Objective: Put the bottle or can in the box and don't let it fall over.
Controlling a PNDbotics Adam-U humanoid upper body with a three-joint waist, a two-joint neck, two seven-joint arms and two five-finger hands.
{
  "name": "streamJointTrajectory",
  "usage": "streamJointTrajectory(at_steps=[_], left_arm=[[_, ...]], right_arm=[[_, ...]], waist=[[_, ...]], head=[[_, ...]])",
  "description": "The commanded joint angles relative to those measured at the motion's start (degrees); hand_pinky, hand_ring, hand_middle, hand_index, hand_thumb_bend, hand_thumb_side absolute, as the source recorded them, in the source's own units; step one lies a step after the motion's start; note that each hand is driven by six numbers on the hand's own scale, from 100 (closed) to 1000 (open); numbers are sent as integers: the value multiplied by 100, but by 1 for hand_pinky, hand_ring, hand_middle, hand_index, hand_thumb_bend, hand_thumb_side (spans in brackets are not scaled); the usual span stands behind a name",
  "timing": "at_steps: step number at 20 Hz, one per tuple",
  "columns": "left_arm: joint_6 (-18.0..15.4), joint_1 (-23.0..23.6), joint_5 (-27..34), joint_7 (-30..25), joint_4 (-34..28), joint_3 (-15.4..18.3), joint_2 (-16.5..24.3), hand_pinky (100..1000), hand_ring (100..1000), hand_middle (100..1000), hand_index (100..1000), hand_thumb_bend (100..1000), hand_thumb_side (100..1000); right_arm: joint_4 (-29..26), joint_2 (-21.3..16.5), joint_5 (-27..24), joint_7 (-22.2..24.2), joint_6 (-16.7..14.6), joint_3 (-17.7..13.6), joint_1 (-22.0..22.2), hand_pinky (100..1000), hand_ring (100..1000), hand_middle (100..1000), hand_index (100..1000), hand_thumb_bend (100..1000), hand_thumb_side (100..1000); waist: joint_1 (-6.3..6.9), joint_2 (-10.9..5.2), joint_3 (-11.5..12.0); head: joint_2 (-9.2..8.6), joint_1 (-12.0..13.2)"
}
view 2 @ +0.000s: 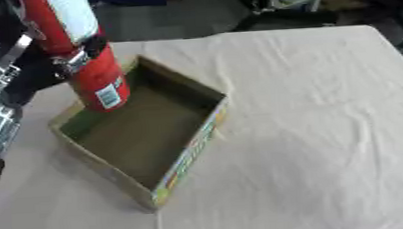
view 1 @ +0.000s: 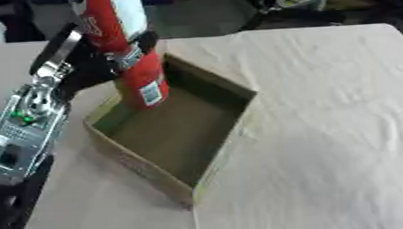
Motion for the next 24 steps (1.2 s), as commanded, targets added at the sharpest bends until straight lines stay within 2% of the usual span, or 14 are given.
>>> streamJointTrajectory(at_steps=[1, 2, 3, 4, 5, 8, 9, 10, 12, 14, 18, 19, 23, 24], left_arm=[[-279, -74, -240, 33, 185, -25, -47, 960, 937, 627, 388, 100, 554], [-350, -69, -288, 37, 258, -37, -58, 963, 947, 643, 403, 100, 512], [-409, -68, -328, 42, 320, -45, -67, 981, 997, 711, 470, 100, 381], [-456, -67, -370, 47, 370, -53, -72, 992, 1000, 734, 494, 100, 356], [-499, -67, -414, 42, 401, -62, -76, 1000, 1000, 799, 572, 100, 347], [-631, -65, -580, -82, 434, -108, -65, 1000, 1000, 883, 673, 100, 442], [-669, -63, -654, -143, 435, -115, -58, 1000, 1000, 943, 738, 100, 505], [-704, -59, -734, -207, 433, -118, -49, 1000, 1000, 1000, 802, 163, 572], [-763, -54, -899, -350, 428, -133, -15, 1000, 1000, 1000, 902, 317, 706], [-787, -46, -1060, -501, 417, -128, 14, 1000, 1000, 1000, 922, 405, 790], [-772, -18, -1565, -737, 401, -58, 8, 1000, 1000, 1000, 927, 470, 803], [-763, -11, -1637, -778, 405, -41, -1, 1000, 1000, 1000, 931, 478, 799], [-741, 3, -1875, -983, 441, -30, -10, 1000, 1000, 1000, 953, 626, 734], [-745, 9, -1963, -1069, 454, -35, -9, 1000, 1000, 1000, 948, 619, 706]], right_arm=[[-108, -82, -37, -12, -44, -83, -20, 924, 831, 884, 843, 100, 573], [-108, -71, -37, -13, -40, -85, -18, 924, 831, 884, 843, 100, 573], [-108, -63, -38, -16, -38, -87, -16, 924, 830, 884, 843, 100, 574], [-108, -55, -40, -20, -39, -90, -14, 924, 830, 884, 843, 100, 574], [-108, -50, -44, -24, -41, -92, -13, 924, 829, 883, 843, 100, 575], [-108, -44, -64, -36, -43, -97, -14, 924, 828, 883, 843, 100, 576], [-108, -42, -73, -38, -42, -98, -17, 924, 828, 884, 843, 100, 578], [-108, -41, -85, -41, -42, -99, -22, 924, 828, 883, 843, 100, 578], [-108, -49, -109, -42, -49, -99, -23, 925, 827, 883, 843, 100, 580], [-108, -61, -140, -46, -58, -100, -21, 924, 826, 880, 842, 100, 582], [-108, -89, -217, -63, -96, -103, -8, 924, 823, 876, 840, 100, 586], [-108, -95, -235, -67, -104, -105, -5, 924, 823, 876, 840, 100, 588], [-108, -109, -298, -77, -120, -108, 5, 924, 821, 874, 839, 100, 591], [-108, -107, -318, -81, -118, -107, 2, 924, 820, 874, 839, 100, 593]], waist=[[-10, -66, -21], [-8, -65, -24], [-6, -64, -25], [-2, -63, -27], [2, -64, -29], [16, -69, -30], [20, -72, -27], [25, -76, -24], [35, -92, -26], [42, -111, -34], [48, -157, -67], [49, -168, -78], [49, -201, -136], [49, -205, -151]], head=[[-84, 24], [-87, 25], [-91, 25], [-90, 27], [-89, 28], [-88, 31], [-86, 34], [-81, 39], [-62, 38], [-39, 40], [19, 48], [32, 47], [76, 47], [86, 46]])
